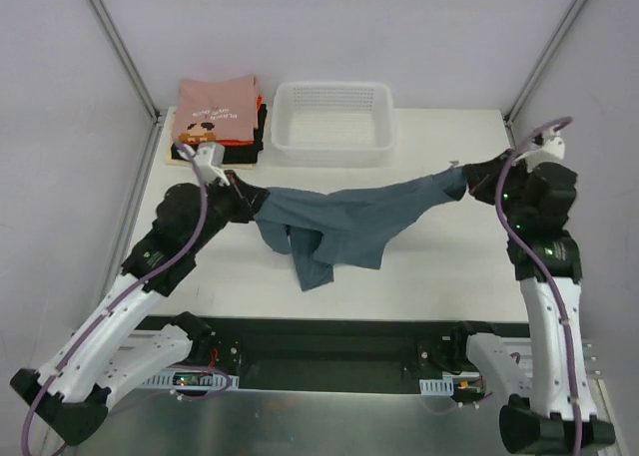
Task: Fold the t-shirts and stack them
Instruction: Flatten the tshirt out
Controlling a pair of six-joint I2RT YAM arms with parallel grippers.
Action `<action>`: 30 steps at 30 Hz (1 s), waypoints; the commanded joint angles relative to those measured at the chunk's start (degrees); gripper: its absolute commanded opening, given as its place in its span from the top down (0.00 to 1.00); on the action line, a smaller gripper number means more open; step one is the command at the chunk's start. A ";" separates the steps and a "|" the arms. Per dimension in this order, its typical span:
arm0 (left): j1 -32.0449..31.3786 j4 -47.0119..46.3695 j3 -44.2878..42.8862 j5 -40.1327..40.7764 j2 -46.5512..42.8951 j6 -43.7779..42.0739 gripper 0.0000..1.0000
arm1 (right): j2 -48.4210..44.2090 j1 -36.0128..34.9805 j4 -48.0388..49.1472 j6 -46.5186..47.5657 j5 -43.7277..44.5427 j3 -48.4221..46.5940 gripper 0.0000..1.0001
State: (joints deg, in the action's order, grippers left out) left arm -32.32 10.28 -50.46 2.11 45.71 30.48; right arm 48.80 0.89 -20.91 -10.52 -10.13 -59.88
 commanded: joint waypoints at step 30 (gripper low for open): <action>5.50 6.40 -10.96 8.18 32.83 -0.43 0.11 | 32.20 0.52 -1.50 7.62 16.72 -12.07 0.89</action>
State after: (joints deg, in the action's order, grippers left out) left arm -30.85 12.97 -57.49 8.05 65.82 28.08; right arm 69.41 0.75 -24.95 -3.73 2.02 -68.34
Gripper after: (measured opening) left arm 0.602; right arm 0.057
